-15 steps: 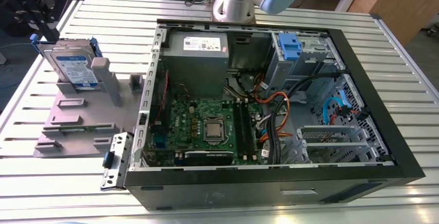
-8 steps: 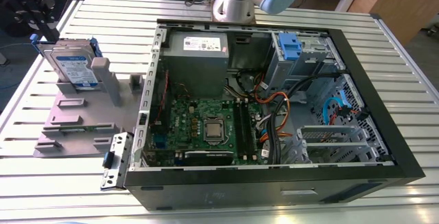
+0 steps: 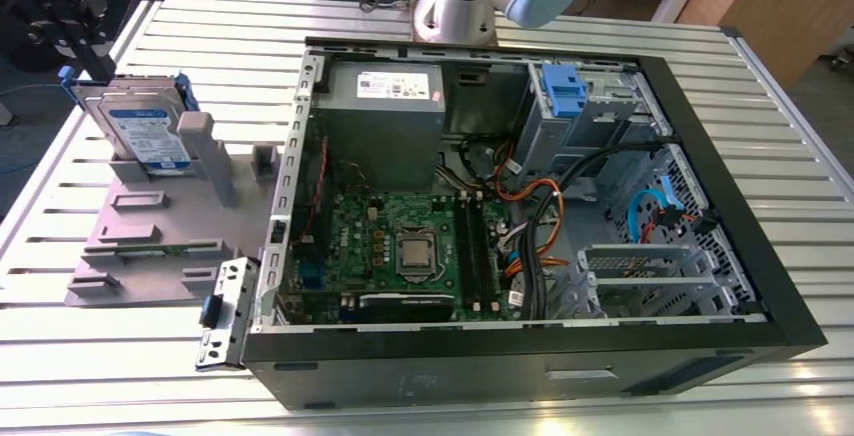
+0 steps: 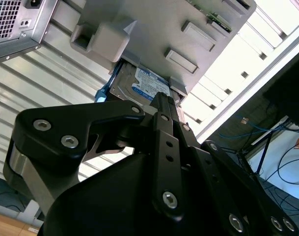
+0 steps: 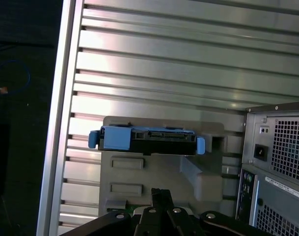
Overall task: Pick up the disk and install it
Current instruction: 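Pick up the disk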
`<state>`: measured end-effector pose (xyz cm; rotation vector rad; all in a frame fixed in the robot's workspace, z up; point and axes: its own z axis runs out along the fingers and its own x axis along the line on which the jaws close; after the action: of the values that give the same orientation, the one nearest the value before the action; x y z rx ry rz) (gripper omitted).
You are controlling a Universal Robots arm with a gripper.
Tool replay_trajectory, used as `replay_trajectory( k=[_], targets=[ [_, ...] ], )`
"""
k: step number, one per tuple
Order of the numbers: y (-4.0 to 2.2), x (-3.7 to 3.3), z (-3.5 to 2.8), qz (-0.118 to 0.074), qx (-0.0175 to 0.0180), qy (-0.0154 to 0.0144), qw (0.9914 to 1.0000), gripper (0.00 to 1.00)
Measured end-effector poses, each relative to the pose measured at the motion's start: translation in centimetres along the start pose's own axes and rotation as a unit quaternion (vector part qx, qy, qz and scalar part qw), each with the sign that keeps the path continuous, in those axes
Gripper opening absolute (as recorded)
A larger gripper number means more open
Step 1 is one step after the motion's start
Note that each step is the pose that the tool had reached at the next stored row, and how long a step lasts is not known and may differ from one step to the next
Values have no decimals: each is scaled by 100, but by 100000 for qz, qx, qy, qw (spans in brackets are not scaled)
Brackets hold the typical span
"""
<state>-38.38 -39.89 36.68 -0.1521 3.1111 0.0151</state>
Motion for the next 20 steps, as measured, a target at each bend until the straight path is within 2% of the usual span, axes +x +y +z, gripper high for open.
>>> replay_trajectory(
  k=[20],
  targets=[
    [0,0,0,-868,-26,7,99996,11]
  ],
)
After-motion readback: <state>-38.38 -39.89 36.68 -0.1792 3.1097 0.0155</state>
